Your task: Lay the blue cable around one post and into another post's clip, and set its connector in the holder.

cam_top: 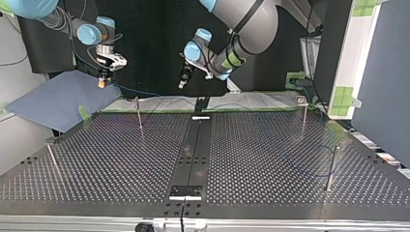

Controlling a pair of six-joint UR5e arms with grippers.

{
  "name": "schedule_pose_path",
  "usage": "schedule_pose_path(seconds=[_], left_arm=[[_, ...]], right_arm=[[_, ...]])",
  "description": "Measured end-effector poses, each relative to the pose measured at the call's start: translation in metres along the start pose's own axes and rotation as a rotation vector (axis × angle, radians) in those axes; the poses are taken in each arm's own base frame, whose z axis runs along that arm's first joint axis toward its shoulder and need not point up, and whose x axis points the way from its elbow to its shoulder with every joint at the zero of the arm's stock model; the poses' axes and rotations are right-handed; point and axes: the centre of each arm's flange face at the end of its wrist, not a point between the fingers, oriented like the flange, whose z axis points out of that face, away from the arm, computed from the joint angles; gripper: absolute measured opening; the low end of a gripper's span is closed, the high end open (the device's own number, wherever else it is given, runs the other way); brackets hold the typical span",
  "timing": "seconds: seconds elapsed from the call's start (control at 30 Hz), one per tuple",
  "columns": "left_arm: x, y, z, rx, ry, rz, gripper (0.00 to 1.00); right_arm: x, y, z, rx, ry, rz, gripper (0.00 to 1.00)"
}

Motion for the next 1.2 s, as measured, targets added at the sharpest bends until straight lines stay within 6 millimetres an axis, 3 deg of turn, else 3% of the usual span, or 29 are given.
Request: schedule_pose_path(seconds=[0.47, 0.8, 1.0, 1.2], left_arm=[[-0.016, 0.001, 0.014, -0.043, 0.005, 0.086, 0.91], [-0.035, 0.001, 0.031, -0.056, -0.042, 0.034, 0.91], [-0.045, 0.012, 0.041, -0.067, -0.057, -0.019, 0.91], [-0.036, 0.018, 0.046, -0.06, -0.039, -0.044, 0.91]], right_arm=[[0.0, 0.0, 0.0, 0.0, -0.002, -0.001, 0.0], [0.0, 0.0, 0.0, 0.0, -0.002, -0.001, 0.0], [0.0, 0.0, 0.0, 0.0, -0.001, 0.0, 0.0], [0.0, 0.0, 0.0, 0.0, 0.001, 0.0, 0.0]])
